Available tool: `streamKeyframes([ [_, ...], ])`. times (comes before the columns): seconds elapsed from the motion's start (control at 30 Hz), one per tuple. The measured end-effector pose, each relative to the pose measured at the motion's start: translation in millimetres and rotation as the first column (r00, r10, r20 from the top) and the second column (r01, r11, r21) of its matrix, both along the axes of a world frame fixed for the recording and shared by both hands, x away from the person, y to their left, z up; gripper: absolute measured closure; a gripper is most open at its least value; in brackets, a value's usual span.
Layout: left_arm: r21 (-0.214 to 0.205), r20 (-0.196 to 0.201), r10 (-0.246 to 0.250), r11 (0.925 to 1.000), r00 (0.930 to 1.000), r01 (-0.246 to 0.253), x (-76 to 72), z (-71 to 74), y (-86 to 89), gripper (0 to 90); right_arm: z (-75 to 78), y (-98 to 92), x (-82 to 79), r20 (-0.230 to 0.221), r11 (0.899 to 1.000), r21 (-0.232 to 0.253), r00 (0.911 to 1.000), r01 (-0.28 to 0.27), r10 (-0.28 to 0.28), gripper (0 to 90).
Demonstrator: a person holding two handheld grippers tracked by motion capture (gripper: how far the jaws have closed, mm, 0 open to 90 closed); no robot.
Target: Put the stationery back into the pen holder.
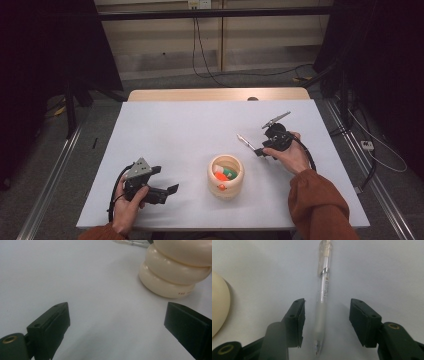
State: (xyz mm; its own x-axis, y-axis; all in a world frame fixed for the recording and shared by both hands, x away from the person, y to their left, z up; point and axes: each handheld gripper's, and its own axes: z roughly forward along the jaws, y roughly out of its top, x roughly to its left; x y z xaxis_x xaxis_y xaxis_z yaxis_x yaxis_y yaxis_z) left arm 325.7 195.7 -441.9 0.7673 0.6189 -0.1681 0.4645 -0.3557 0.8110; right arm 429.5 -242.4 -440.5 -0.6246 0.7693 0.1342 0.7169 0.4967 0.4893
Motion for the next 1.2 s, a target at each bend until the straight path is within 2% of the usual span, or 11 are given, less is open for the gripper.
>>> streamKeyframes([
  [0.27, 0.002, -0.001, -0.001, 1.0, 1.0, 0.001, -0.3, 0.1, -0.2, 6.3, -2.3, 5.0, 4.5, -0.017, 0.998, -0.055, 0.9997, -0.02, 0.019, 56.4],
  [0.6, -0.001, -0.004, 0.0, 1.0, 1.0, 0.0, -0.5, -0.2, -0.3, 6.3, -3.6, 14.4, -0.2, -0.031, 0.991, -0.123, 0.9979, -0.061, 0.057, 64.5],
  [0.73, -0.001, -0.005, 0.003, 1.0, 1.0, -0.003, -0.4, -0.5, -0.5, 6.3, -2.3, 14.7, -2.0, -0.047, 0.988, -0.137, 0.9971, -0.066, 0.06, 70.9],
  [1.07, 0.002, -0.008, -0.001, 1.0, 1.0, 0.001, -0.6, -0.4, -0.8, 6.3, -0.2, 21.3, 3.7, -0.103, 0.983, -0.173, 0.9936, -0.063, 0.046, 78.0],
  [1.2, 0.002, -0.009, -0.002, 1.0, 1.0, 0.002, -0.3, -0.4, -0.7, 6.3, -0.2, 21.9, 5.0, -0.107, 0.982, -0.175, 0.993, -0.068, 0.049, 80.3],
])
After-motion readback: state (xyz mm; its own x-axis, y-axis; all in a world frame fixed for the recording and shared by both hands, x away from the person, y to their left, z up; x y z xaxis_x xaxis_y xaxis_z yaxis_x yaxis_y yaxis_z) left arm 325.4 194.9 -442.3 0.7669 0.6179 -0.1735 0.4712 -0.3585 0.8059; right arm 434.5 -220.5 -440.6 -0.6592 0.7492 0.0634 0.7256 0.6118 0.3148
